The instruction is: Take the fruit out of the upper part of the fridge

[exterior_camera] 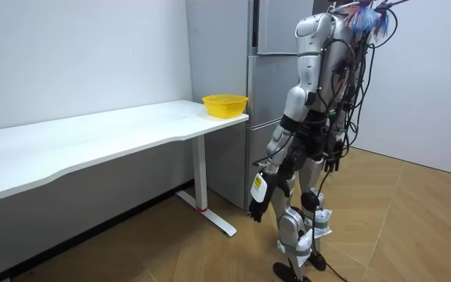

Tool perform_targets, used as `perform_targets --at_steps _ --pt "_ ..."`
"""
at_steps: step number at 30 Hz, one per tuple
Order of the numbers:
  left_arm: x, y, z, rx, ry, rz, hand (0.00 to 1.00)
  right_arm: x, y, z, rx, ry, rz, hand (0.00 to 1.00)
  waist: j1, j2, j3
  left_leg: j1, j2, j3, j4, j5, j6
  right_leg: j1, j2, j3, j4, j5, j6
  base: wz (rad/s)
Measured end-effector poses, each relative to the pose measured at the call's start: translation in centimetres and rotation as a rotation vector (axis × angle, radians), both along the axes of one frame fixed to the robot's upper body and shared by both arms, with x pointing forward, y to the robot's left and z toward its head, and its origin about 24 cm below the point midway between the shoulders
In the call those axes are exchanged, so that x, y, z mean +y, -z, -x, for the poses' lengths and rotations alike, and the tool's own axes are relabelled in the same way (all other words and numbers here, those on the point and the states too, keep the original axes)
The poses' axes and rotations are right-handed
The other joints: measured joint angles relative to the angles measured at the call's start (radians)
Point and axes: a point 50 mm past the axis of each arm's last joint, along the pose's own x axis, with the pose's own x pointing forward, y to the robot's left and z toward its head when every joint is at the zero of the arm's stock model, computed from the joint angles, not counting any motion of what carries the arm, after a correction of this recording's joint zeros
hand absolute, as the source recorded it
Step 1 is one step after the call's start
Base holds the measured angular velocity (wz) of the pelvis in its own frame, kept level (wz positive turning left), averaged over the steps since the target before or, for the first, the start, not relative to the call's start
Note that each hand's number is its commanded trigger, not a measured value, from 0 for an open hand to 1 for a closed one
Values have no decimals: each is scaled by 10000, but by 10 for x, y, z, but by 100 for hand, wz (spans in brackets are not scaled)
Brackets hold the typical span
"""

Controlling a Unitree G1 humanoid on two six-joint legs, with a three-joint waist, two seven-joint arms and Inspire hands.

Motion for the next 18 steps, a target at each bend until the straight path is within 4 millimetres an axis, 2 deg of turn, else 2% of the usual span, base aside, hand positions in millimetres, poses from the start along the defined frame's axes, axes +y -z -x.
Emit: perform_targets --at_steps 18 --pt "-3 1 3 300 -52 611 0 1 0 4 240 86 -295 0 5 0 -3 -4 -1 2 -3 0 0 -26 7 28 4 0 0 0"
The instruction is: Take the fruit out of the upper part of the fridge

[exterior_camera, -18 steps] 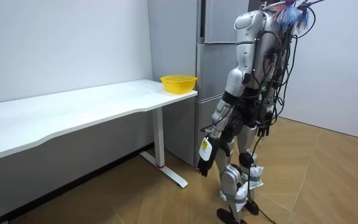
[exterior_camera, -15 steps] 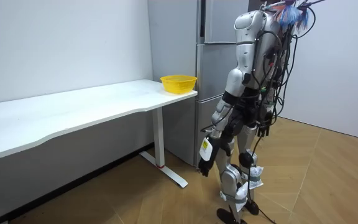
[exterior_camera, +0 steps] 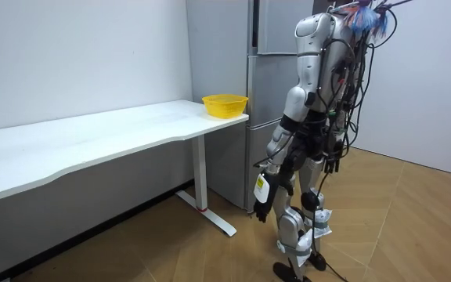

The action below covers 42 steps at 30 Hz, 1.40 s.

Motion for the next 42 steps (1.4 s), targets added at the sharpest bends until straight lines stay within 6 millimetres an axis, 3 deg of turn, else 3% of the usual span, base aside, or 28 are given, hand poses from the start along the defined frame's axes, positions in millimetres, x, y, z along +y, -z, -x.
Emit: perform_targets --at_steps 16,22,31,35,42 --pt "1 1 1 -49 -560 -327 0 8 2 14 526 221 -100 0 -46 28 -10 40 7 2 8 0 0 64 -4 -29 12 0 0 0" --pt "3 0 2 -507 -2200 -581 0 7 2 16 589 460 -11 0 -25 45 -20 64 4 7 4 0 0 57 -6 -12 5 3 1 0" --pt "23 -5 0 -1936 -7256 -1900 0 0 1 11 213 1026 440 0 258 89 -18 85 5 5 -8 0 0 25 -4 -13 10 8 -1 0" --pt "36 -12 -14 -3238 -9408 -2837 0 -3 0 6 -20 1088 507 0 307 110 -16 44 0 -52 -6 0 1 13 -5 -54 10 11 -3 1" --pt "66 -40 -59 -6325 -10644 -4844 0 -11 -2 -5 -844 1315 837 0 585 254 -77 64 -11 -40 -168 34 48 -69 -9 -48 47 18 -4 -2"
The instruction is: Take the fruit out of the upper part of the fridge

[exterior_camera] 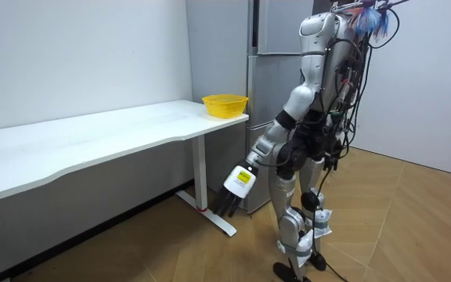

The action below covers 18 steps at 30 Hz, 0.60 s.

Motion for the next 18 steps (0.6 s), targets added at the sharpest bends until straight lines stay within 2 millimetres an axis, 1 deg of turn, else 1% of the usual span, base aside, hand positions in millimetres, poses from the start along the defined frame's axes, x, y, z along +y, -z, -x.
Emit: perform_targets --at_steps 1,2,3,4,5,6,7,9,10,12,13,14,15,16,18 --pt "3 -4 -4 -172 -109 -315 0 0 0 -1 -63 -10 22 0 -7 -6 -2 3 -2 -5 -3 2 -1 7 -1 -3 -4 0 0 3" --pt "8 -12 -11 -539 -258 -910 0 0 0 -4 -187 -47 38 0 -24 -48 12 -4 -7 -22 -1 4 0 15 -6 -12 0 -1 0 4" --pt "13 -22 -21 -1035 -401 -1479 0 0 0 -6 -331 -82 -1 0 -28 -8 -16 -15 -15 -60 0 4 0 15 -6 -12 2 -2 1 5" --pt "15 -27 -27 -1327 -455 -1769 0 1 0 -7 -396 -94 -18 0 -27 -28 -18 -7 -20 -78 0 4 1 5 -6 -12 2 -4 2 4" --pt "19 -38 -36 -1938 -586 -2359 0 1 0 -9 -568 -133 -42 0 -18 -62 -4 -10 -24 -103 -3 7 4 -11 -6 -6 17 -4 3 0" --pt "22 -48 -43 -2441 -766 -2886 0 1 -1 -11 -687 -162 -41 0 -13 -46 -20 -6 -28 -126 0 7 6 -19 -4 17 22 -4 3 -3" --pt "24 -53 -47 -2682 -883 -3116 0 1 -1 -12 -743 -165 -47 0 2 -45 -24 -6 -31 -153 0 7 6 -21 -4 19 18 -3 3 -4" --pt "32 -77 -60 -3791 -1398 -3999 0 1 -1 -13 -906 -167 -117 0 14 -75 -34 -8 -28 -181 -3 8 5 -22 13 29 -20 4 -4 -2" --pt "34 -84 -64 -4113 -1493 -4219 0 1 -1 -13 -933 -184 -121 0 27 -93 -34 -10 -26 -178 -3 8 5 -28 14 32 -23 6 -8 -5" --pt "38 -116 -78 -5487 -1763 -5148 0 -3 -2 -12 -939 -78 -41 0 122 -86 -43 -17 -30 -182 -7 8 5 -39 16 49 -39 14 -2 -5" --pt "39 -123 -81 -5762 -1781 -5370 0 -3 -2 -12 -972 6 -17 0 136 -76 -42 -19 -32 -184 -7 8 5 -40 12 46 -41 16 0 0" --pt "41 -139 -86 -6370 -1797 -5838 0 -4 -2 -13 -1017 127 -23 0 151 -76 -45 -19 -32 -198 -5 8 5 -36 10 33 -44 20 0 0" --pt "41 -156 -90 -7139 -1863 -6202 0 -4 -2 -11 -1029 208 -41 0 191 -88 -40 2 -33 -206 -6 8 5 -19 10 33 -43 21 -1 0" --pt "41 -164 -92 -7509 -1871 -6375 0 -4 -2 -11 -1052 248 -40 0 213 -86 -40 9 -34 -207 -6 8 5 -16 8 36 -45 20 0 0" --pt "42 -195 -96 -8823 -1724 -7023 0 -4 -2 -8 -1038 363 -30 0 214 -45 -27 10 -38 -215 -10 8 5 -22 6 39 -58 21 0 0"
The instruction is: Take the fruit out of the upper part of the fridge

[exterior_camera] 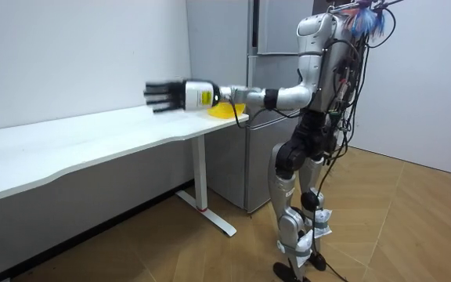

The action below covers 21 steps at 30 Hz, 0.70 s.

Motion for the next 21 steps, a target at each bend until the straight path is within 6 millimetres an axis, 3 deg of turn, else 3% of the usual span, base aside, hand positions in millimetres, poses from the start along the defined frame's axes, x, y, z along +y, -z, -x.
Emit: perform_targets --at_steps 3,7,10,13,21 --pt "-6 -33 -2 -1270 536 -832 0 0 0 4 171 28 -106 0 -8 30 13 -4 2 -5 -1 0 0 7 4 8 -2 1 1 0" --pt "-16 -59 -8 -2263 1402 -1489 0 1 1 9 323 20 -224 0 -193 13 46 -118 0 -84 15 0 0 -5 -3 -76 -18 -1 1 9" --pt "-30 -83 -15 -3152 2677 -2212 0 3 1 11 479 -103 -376 0 -437 -16 96 -191 -25 -250 38 17 22 -63 -8 -147 -35 15 10 12" --pt "-49 -103 -25 -3940 4524 -2755 0 4 2 18 635 -78 -557 0 -579 108 101 -186 -26 -243 31 20 24 -13 -7 -155 -137 61 24 0" --pt "-81 -118 -50 -4323 7786 -3403 0 5 2 26 1066 -61 -788 0 -936 271 163 -223 -29 -216 17 22 28 -55 -6 -103 -162 71 30 -2"
